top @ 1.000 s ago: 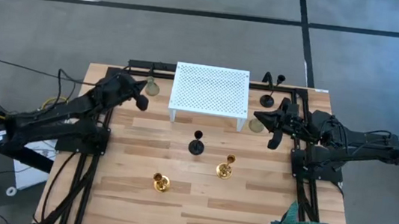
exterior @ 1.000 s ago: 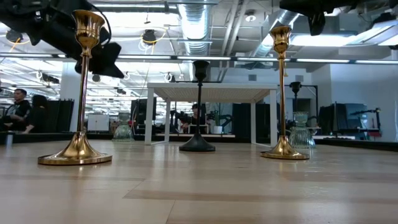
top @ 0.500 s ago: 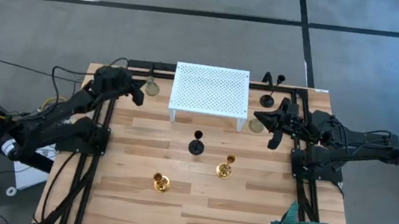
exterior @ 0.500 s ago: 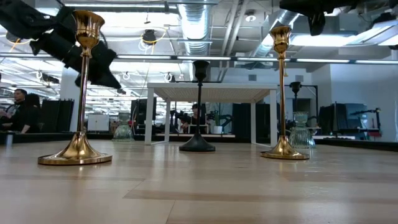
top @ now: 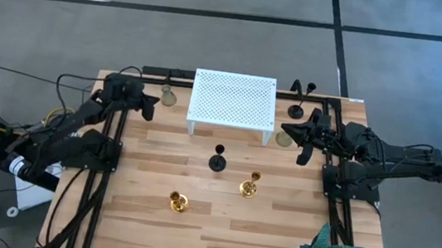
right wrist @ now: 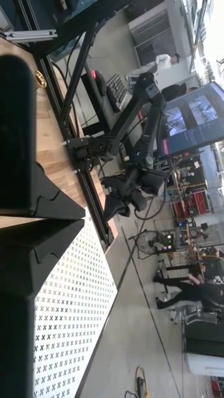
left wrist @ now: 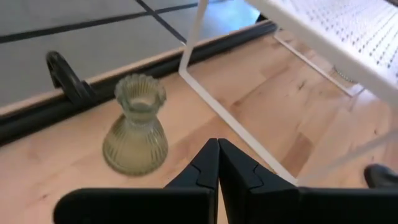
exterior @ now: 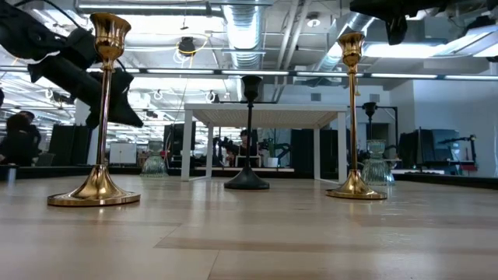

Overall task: Pick & Place candle stick holders
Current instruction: Put the top transparent candle holder on the shelf

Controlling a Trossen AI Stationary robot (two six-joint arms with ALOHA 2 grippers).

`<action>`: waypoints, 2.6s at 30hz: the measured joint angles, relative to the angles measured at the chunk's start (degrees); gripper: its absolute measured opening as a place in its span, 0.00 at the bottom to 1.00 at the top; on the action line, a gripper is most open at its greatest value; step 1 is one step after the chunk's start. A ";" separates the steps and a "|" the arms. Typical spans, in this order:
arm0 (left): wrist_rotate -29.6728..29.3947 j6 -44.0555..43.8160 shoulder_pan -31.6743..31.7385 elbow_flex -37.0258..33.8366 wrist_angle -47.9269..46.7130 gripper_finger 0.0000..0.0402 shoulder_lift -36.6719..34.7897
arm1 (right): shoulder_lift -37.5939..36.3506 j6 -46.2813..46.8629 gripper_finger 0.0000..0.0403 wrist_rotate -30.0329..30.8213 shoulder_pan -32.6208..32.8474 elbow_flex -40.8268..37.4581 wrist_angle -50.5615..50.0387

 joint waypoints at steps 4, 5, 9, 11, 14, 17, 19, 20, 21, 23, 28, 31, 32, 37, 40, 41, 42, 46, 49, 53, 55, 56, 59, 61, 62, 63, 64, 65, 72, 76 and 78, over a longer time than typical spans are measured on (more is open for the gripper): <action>-1.47 0.53 -0.06 -1.23 0.23 0.01 -0.02 | 0.00 0.00 0.00 0.00 -0.02 0.00 0.00; -2.06 0.77 -0.06 -1.61 0.47 0.01 0.00 | -0.02 0.00 0.00 0.00 -0.02 0.00 0.00; -4.95 2.21 -0.06 -3.02 1.11 0.01 -0.02 | 0.00 0.00 0.00 0.01 0.00 0.00 0.00; -6.83 2.22 -0.06 -3.81 1.36 0.02 -0.01 | -0.01 0.00 0.00 0.02 0.00 0.00 0.01; -8.09 2.43 -0.06 -4.56 2.40 0.02 -0.02 | -0.02 0.00 0.00 0.02 0.00 0.00 0.02; -8.15 2.43 -0.06 -5.11 3.42 0.02 0.00 | -0.02 0.00 0.00 0.01 0.00 0.00 0.02; -8.15 2.43 -0.06 -5.58 4.76 0.02 0.20 | -0.02 0.00 0.00 0.01 -0.02 0.00 0.02; -8.16 2.40 -0.06 -5.63 4.79 0.03 0.39 | -0.02 0.00 0.00 0.00 -0.02 0.00 0.02; -8.16 2.35 -0.06 -5.66 5.01 0.04 0.70 | -0.02 0.00 0.00 0.00 0.00 0.00 0.02; -8.13 2.23 -0.06 -5.68 6.52 0.07 1.65 | -0.02 0.02 0.00 0.02 -0.02 0.00 0.02; -7.68 1.91 -0.14 -5.68 12.99 0.20 5.93 | -0.01 0.00 0.00 0.02 0.00 0.00 0.02; -7.40 1.78 -0.54 -5.68 17.72 0.29 9.74 | -0.02 0.00 0.00 0.02 -0.02 0.00 0.02; -7.36 1.78 -0.64 -5.68 19.04 0.32 11.10 | -0.01 0.00 0.00 0.02 -0.01 0.00 0.02; -7.31 1.77 -1.47 -5.68 24.00 0.45 18.00 | -0.02 0.00 0.00 0.02 0.00 0.00 0.02; -7.30 1.75 -2.08 -5.68 26.16 0.52 21.47 | -0.02 0.00 0.00 0.02 -0.01 0.00 0.02; -7.30 1.75 -2.25 -5.68 27.00 0.54 22.46 | -0.02 0.00 0.00 0.02 0.00 0.00 0.02; -7.30 1.75 -2.42 -5.68 27.91 0.56 23.31 | -0.02 0.00 0.00 0.02 0.00 0.00 0.02; -7.28 1.73 -2.75 -5.66 29.69 0.65 25.35 | -0.02 0.00 0.00 0.02 -0.02 0.00 0.02; -8.30 1.74 -2.73 -5.66 30.05 0.70 25.65 | -0.02 0.00 0.00 0.04 -0.02 0.00 0.02; -11.23 1.75 -2.73 -5.66 31.80 0.75 25.64 | -0.02 0.00 0.00 0.10 0.00 0.00 0.02; -12.66 1.75 -2.73 -5.66 33.82 0.78 25.64 | -0.01 0.00 0.00 0.15 -0.01 0.00 0.02; -13.20 1.75 -2.73 -5.66 35.06 0.79 25.64 | 0.00 0.00 0.00 0.15 -0.02 0.00 0.02; -13.51 1.75 -2.73 -5.63 38.23 0.83 25.64 | 0.00 0.00 0.00 0.15 0.00 0.00 0.03; -13.51 1.75 -2.73 -5.62 39.10 0.86 25.64 | 0.00 0.00 0.00 0.15 0.00 0.00 0.03; -13.51 1.75 -2.73 -5.61 39.10 0.86 25.67 | -0.02 0.00 0.00 0.15 0.00 0.00 0.04; -13.51 1.75 -2.73 -5.61 39.16 0.87 25.85 | -0.02 0.00 0.00 0.15 -0.01 0.00 0.03; -13.51 1.75 -2.73 -5.59 39.24 0.88 26.18 | -0.02 0.00 0.00 0.15 -0.02 0.00 0.04; -13.49 1.75 -2.73 -5.59 39.29 0.89 26.55 | -0.01 0.00 0.00 0.13 0.00 0.00 0.04; -13.94 1.75 -2.73 -5.59 45.26 0.91 31.56 | -0.01 0.00 0.00 0.13 0.00 0.00 0.04; -14.23 0.21 -2.73 -5.59 50.08 0.90 35.14 | -0.02 0.00 0.00 0.13 -0.01 0.00 0.04; -14.67 -1.01 -2.73 -5.59 51.87 0.90 36.71 | -0.02 0.00 0.00 0.11 0.00 0.00 0.04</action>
